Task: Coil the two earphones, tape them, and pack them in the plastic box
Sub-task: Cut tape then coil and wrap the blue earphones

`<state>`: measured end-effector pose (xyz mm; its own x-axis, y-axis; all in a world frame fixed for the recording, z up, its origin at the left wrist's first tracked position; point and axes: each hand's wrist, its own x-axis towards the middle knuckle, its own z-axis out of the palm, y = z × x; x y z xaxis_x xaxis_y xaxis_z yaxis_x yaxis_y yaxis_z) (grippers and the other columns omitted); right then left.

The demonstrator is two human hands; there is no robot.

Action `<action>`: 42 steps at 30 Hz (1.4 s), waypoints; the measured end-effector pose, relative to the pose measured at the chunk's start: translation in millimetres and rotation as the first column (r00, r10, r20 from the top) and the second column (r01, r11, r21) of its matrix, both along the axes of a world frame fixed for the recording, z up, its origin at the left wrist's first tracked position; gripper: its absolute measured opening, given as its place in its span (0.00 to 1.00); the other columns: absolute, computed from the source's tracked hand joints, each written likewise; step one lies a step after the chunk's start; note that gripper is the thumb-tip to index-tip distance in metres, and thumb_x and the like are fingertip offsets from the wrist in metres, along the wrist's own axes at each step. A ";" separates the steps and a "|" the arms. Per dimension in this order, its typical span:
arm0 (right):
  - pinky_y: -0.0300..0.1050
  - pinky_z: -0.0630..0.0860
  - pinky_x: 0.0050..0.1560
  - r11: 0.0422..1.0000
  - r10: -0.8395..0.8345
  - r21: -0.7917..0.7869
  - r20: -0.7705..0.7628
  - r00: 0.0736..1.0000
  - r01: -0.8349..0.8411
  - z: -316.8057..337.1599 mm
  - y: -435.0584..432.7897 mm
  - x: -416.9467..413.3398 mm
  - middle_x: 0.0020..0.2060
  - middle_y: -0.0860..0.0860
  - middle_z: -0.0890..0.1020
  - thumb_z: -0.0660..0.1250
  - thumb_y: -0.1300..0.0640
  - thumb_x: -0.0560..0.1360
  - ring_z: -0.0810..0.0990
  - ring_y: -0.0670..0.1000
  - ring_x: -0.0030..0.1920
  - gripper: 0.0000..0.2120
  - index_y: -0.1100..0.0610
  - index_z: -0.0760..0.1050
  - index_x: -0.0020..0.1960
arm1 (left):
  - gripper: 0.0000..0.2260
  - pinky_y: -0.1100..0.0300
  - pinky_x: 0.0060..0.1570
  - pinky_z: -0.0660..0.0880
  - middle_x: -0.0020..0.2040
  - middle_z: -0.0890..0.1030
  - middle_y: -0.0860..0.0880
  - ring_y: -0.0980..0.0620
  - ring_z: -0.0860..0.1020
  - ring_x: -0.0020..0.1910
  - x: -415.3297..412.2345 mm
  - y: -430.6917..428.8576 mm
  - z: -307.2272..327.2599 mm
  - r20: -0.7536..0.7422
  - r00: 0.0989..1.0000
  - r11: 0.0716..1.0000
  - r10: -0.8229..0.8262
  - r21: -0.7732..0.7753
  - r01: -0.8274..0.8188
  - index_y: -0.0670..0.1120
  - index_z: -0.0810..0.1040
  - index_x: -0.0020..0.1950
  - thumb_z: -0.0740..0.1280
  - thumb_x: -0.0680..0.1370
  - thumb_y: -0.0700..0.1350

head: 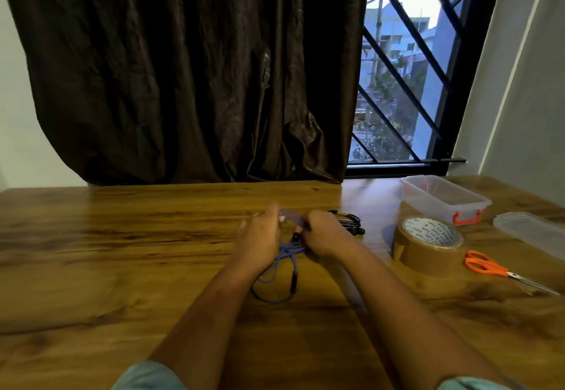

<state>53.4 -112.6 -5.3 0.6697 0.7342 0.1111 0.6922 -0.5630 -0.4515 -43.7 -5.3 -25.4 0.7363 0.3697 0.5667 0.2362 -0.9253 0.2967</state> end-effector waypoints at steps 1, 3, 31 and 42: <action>0.46 0.70 0.40 0.997 0.011 0.072 -0.031 0.999 -0.009 -1.4 0.3 2.8 0.37 0.54 0.77 0.61 0.60 0.77 0.77 0.56 0.42 0.08 0.57 0.74 0.40 | 0.05 0.50 0.44 0.68 0.45 0.79 0.44 0.41 0.77 0.47 0.6 1.3 0.7 0.075 0.997 0.998 -0.030 -0.061 0.034 0.45 0.67 0.52 0.55 0.81 0.45; 0.47 0.69 0.41 0.943 0.133 0.332 -0.287 0.949 -0.032 -2.3 -1.1 7.3 0.35 0.52 0.78 0.59 0.58 0.79 0.75 0.53 0.38 0.12 0.54 0.76 0.38 | 0.06 0.50 0.42 0.70 0.40 0.77 0.45 0.41 0.77 0.42 0.1 4.1 2.3 0.189 0.979 0.978 -0.077 -0.176 0.111 0.43 0.69 0.52 0.56 0.81 0.44; 0.39 0.79 0.38 0.665 0.568 0.746 -0.542 0.619 0.043 18.2 -3.1 -33.4 0.41 0.49 0.82 0.58 0.53 0.80 0.81 0.44 0.37 0.09 0.53 0.76 0.53 | 0.13 0.68 0.26 0.73 0.24 0.70 0.52 0.60 0.69 0.21 -10.7 -19.5 53.8 0.749 0.660 -0.187 0.054 -0.642 0.744 0.40 0.75 0.60 0.55 0.82 0.43; 0.32 0.68 0.30 0.837 0.407 0.521 -0.387 0.827 -0.168 23.1 -12.0 -18.2 0.29 0.48 0.76 0.70 0.61 0.73 0.73 0.43 0.29 0.02 0.55 0.78 0.44 | 0.18 0.67 0.23 0.68 0.30 0.72 0.48 0.58 0.67 0.19 -10.6 -6.0 52.7 0.733 0.621 -0.097 0.278 -0.621 0.777 0.40 0.63 0.72 0.54 0.82 0.41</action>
<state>35.2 -124.6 17.9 0.4903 0.8465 0.2074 0.4250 -0.0245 -0.9049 -54.3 -11.3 27.3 0.6873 0.7100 0.1535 -0.6027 0.4393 0.6662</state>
